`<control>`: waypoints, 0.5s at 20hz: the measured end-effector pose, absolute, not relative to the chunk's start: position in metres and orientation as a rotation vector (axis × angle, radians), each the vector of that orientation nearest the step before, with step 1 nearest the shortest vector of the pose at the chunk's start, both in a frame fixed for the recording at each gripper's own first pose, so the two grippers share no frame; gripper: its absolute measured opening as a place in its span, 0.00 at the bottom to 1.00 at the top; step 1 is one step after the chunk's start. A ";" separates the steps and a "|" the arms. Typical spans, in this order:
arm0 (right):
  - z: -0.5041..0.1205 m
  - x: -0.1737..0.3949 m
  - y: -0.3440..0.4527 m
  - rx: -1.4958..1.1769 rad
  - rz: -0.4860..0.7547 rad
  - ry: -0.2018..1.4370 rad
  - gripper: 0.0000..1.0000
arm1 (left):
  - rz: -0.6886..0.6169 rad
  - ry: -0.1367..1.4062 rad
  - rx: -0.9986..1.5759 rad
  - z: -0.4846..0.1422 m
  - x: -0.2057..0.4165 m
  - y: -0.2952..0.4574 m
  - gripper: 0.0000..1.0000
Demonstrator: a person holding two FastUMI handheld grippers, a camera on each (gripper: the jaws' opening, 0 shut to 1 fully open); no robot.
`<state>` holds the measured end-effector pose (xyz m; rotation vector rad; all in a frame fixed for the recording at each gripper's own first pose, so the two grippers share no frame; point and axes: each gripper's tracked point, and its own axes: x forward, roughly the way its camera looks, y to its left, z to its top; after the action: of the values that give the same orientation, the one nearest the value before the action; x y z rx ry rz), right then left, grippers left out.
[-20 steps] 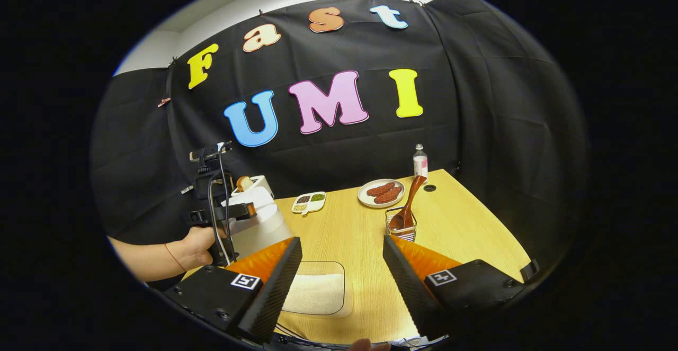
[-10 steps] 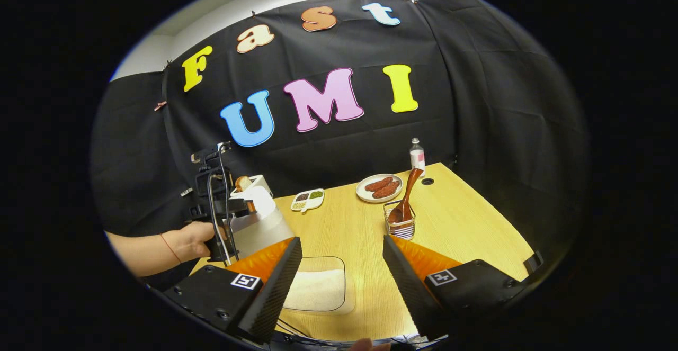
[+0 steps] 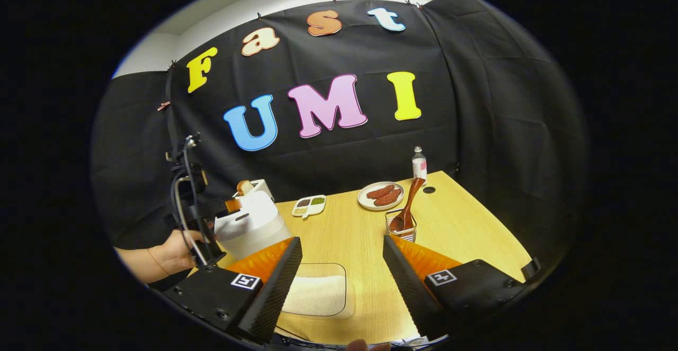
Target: Close the left gripper, press the button to open the rice cooker; take a wooden spoon from the chopstick holder with the right hand, scoop a spoonful of rice and pour it into the rice cooker, then put the wooden spoon back into the chopstick holder.
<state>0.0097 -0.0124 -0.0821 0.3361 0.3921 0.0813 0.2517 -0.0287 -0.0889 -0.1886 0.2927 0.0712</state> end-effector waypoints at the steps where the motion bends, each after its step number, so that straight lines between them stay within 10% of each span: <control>1: -0.079 0.011 -0.013 0.337 0.080 0.387 0.98 | 0.046 0.264 -0.188 -0.077 0.241 -0.029 0.94; 10: -0.063 0.011 -0.010 0.279 0.092 0.345 0.98 | -0.077 0.137 -0.183 -0.017 0.120 -0.038 0.94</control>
<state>0.0111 -0.0095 -0.0627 0.2789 0.3454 0.0919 0.1203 -0.0380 -0.0167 -0.1825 0.1374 -0.0766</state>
